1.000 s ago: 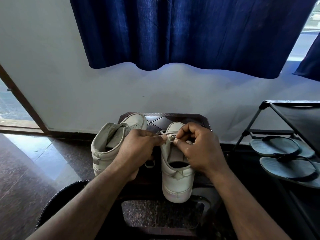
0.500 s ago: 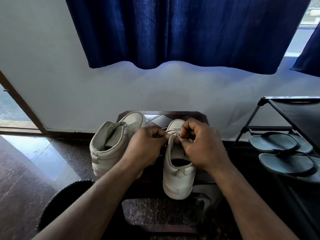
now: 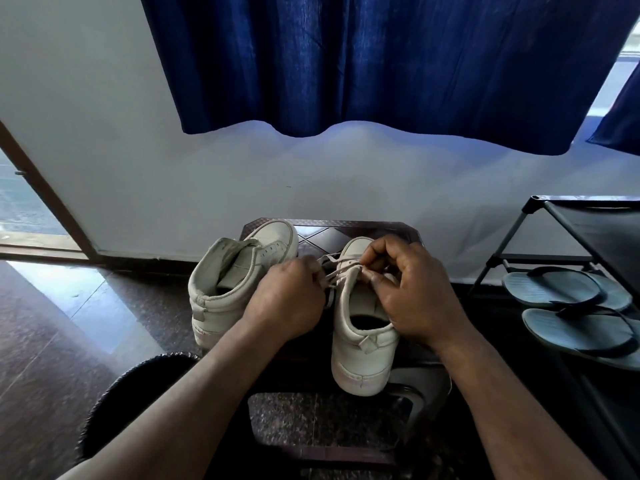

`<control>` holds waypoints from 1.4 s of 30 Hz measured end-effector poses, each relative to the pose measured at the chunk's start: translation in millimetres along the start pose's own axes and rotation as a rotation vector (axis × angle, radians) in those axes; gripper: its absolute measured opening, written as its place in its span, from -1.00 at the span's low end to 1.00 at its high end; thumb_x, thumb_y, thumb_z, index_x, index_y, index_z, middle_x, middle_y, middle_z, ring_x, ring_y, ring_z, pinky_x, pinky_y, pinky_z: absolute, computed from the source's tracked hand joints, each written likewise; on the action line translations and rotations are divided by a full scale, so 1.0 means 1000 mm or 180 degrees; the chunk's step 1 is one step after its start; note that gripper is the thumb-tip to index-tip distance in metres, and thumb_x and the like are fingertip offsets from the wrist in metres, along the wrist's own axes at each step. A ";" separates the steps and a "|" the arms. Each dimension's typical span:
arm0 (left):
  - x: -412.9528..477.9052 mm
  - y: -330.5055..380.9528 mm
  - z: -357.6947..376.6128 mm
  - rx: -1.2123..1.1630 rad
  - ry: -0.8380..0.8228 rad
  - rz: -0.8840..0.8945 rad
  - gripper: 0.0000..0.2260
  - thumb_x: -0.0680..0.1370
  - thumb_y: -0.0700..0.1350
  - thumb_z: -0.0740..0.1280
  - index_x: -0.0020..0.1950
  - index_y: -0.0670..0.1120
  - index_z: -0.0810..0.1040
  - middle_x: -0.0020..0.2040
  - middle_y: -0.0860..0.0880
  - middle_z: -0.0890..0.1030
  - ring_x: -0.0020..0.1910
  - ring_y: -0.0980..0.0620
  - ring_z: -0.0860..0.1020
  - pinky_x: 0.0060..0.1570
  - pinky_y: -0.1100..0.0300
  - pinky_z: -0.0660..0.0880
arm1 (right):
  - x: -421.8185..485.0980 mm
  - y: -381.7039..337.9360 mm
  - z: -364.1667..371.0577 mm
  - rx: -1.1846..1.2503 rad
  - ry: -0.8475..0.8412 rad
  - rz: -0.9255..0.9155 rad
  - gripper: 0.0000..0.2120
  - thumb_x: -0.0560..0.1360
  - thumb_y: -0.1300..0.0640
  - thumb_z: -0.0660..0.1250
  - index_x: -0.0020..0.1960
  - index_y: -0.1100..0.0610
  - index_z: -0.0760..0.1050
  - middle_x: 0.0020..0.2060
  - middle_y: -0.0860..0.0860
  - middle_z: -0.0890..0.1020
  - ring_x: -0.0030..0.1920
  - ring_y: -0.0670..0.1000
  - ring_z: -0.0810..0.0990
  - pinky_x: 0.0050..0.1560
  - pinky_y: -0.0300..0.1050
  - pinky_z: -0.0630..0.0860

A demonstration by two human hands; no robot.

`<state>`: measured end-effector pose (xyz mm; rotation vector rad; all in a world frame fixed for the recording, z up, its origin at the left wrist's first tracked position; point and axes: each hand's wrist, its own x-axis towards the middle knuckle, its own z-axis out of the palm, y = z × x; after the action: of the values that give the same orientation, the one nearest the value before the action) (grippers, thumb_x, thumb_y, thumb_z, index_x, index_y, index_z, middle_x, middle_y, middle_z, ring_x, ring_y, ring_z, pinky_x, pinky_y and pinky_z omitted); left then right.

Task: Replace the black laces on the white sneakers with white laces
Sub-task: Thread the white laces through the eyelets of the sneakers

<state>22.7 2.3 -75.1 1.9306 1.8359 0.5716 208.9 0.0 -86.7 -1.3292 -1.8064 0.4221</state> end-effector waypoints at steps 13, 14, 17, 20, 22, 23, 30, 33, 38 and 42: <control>0.005 0.006 0.004 0.0031 -0.0333 0.0343 -0.88 0.63 -0.15 0.22 -0.03 -0.02 0.52 0.00 -0.03 0.62 -0.04 -0.09 0.62 -0.11 0.15 0.44 | 0.001 -0.001 0.002 0.0673 -0.0092 0.0275 -0.75 0.51 0.26 0.49 -0.07 -0.09 0.57 -0.18 -0.24 0.66 -0.07 -0.10 0.64 -0.01 -0.27 0.52; 0.003 0.003 0.004 0.0437 -0.0369 0.0351 -0.89 0.63 -0.12 0.21 0.02 -0.04 0.53 0.11 -0.09 0.62 0.09 -0.15 0.61 -0.03 0.11 0.46 | 0.001 -0.001 0.001 0.0844 -0.0098 0.0334 -0.78 0.52 0.27 0.49 -0.05 -0.04 0.59 -0.20 -0.24 0.66 -0.11 -0.14 0.64 -0.04 -0.30 0.51; -0.005 -0.003 0.004 0.1012 -0.0342 0.0361 -0.79 0.63 -0.05 0.20 0.15 -0.07 0.57 0.21 -0.10 0.61 0.18 -0.17 0.61 0.02 0.04 0.50 | 0.002 -0.002 -0.002 0.1354 -0.0060 0.0465 -0.84 0.52 0.33 0.48 -0.03 0.09 0.61 -0.23 -0.16 0.66 -0.17 -0.14 0.62 -0.08 -0.32 0.50; -0.004 -0.003 0.003 0.0731 0.0031 0.0519 -0.87 0.63 -0.07 0.23 0.12 0.00 0.54 0.14 -0.05 0.57 0.09 -0.17 0.60 -0.10 0.09 0.40 | 0.003 -0.002 -0.005 0.1930 0.0001 0.0568 -0.86 0.53 0.38 0.44 -0.02 0.16 0.61 -0.23 -0.01 0.64 -0.18 -0.08 0.58 -0.12 -0.28 0.52; 0.001 -0.004 0.004 -0.0040 0.0085 0.0572 -0.93 0.63 -0.06 0.28 0.07 0.06 0.55 0.08 0.00 0.56 0.02 -0.06 0.56 -0.10 0.14 0.37 | 0.004 -0.002 -0.007 0.2184 0.0006 0.0656 -0.86 0.55 0.38 0.41 -0.01 0.17 0.61 -0.24 0.04 0.62 -0.21 -0.06 0.58 -0.15 -0.26 0.54; 0.003 -0.004 0.005 -0.0416 0.0036 0.0616 -0.95 0.64 -0.05 0.30 0.04 0.09 0.55 0.04 0.02 0.56 -0.03 0.02 0.54 -0.12 0.17 0.36 | 0.004 -0.004 -0.008 0.2275 0.0002 0.0689 -0.87 0.55 0.38 0.40 -0.01 0.18 0.61 -0.25 0.04 0.63 -0.23 -0.06 0.58 -0.15 -0.26 0.54; 0.005 -0.001 0.007 -0.0357 0.0010 0.0698 -0.85 0.63 -0.11 0.28 -0.07 0.13 0.52 0.09 0.03 0.52 -0.01 0.04 0.52 0.00 0.12 0.44 | 0.008 -0.007 -0.015 0.3143 0.0199 0.0844 -0.93 0.51 0.25 0.43 -0.04 0.10 0.61 -0.26 0.06 0.61 -0.27 -0.08 0.54 -0.30 -0.35 0.40; 0.002 -0.006 0.005 0.0676 -0.0100 0.0506 -0.83 0.63 -0.05 0.23 0.13 0.00 0.59 0.18 -0.07 0.53 0.10 -0.15 0.60 0.02 0.05 0.49 | 0.011 -0.004 -0.023 0.3672 0.0426 0.0781 -0.93 0.49 0.23 0.41 -0.06 0.08 0.59 -0.27 -0.01 0.63 -0.22 -0.09 0.55 -0.20 -0.24 0.33; 0.001 -0.004 0.007 0.0282 -0.0058 0.0503 -0.85 0.56 -0.15 0.25 0.03 0.03 0.59 0.09 -0.02 0.62 0.04 -0.06 0.60 -0.06 0.13 0.45 | 0.013 0.005 -0.032 0.4045 0.0495 0.0674 -0.91 0.48 0.17 0.38 -0.02 0.06 0.58 -0.20 -0.02 0.62 -0.15 -0.09 0.55 -0.10 -0.14 0.32; 0.006 -0.001 0.005 -0.0859 -0.0150 0.0535 -0.89 0.64 -0.03 0.34 -0.09 0.10 0.55 -0.15 0.15 0.60 -0.22 0.21 0.51 -0.17 0.23 0.37 | 0.014 0.005 -0.032 0.4101 0.0516 0.0576 -0.90 0.50 0.19 0.34 -0.01 0.06 0.58 -0.18 -0.01 0.57 -0.12 -0.07 0.55 -0.09 -0.12 0.32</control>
<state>24.4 8.0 -79.7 1.9061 1.4904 0.7774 235.7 8.3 -64.7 -0.5446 -0.8814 1.2524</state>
